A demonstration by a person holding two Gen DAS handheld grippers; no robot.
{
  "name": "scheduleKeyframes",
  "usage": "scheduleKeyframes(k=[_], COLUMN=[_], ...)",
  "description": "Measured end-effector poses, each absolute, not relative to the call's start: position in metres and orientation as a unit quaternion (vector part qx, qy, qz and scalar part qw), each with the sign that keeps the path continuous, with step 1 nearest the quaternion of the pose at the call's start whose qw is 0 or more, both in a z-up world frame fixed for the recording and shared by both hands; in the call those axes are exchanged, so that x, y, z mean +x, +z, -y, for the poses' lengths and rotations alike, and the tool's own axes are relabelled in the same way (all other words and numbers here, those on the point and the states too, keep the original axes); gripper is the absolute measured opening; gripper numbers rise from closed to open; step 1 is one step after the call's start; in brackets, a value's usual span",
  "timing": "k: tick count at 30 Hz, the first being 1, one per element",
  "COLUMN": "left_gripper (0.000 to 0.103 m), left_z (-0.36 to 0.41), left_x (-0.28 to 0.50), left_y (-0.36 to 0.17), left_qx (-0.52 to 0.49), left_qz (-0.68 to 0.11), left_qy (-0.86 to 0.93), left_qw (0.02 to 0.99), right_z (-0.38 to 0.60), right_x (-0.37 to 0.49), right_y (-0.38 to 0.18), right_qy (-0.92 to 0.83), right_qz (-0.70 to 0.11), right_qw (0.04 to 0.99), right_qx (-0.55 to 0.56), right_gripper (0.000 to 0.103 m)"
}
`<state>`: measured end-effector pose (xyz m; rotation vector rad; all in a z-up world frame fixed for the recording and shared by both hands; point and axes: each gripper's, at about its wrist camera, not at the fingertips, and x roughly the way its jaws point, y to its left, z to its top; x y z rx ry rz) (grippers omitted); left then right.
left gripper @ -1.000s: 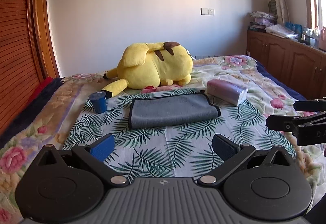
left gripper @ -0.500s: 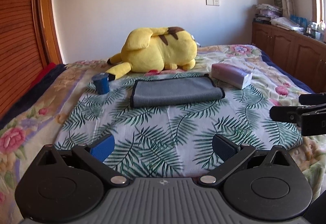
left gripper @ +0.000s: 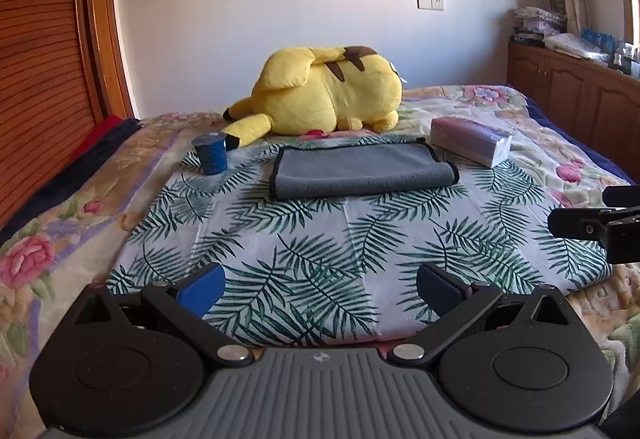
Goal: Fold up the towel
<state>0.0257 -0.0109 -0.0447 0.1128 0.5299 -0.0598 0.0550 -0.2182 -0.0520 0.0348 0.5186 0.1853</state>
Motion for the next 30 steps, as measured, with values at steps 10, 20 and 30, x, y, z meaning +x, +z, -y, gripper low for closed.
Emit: scheduleKeyframes(k=[10, 20, 30], left_gripper=[0.103, 0.103, 0.103], left_z=[0.008, 0.007, 0.008], left_x=[0.017, 0.008, 0.003], left_y=[-0.034, -0.027, -0.022], left_qx=[0.057, 0.059, 0.069], left_qz=[-0.219, -0.197, -0.176], left_qy=[-0.022, -0.022, -0.02], left_qw=[0.974, 0.978, 0.982], right_z=[0.221, 0.225, 0.229], right_x=[0.05, 0.045, 0.041], right_y=[-0.049, -0.044, -0.041], right_qy=[0.087, 0.082, 0.078], right_qz=[-0.233, -0.205, -0.187], right_qw=[0.968, 0.975, 0.979], right_qx=[0.023, 0.026, 0.029], right_gripper=[0.103, 0.103, 0.103])
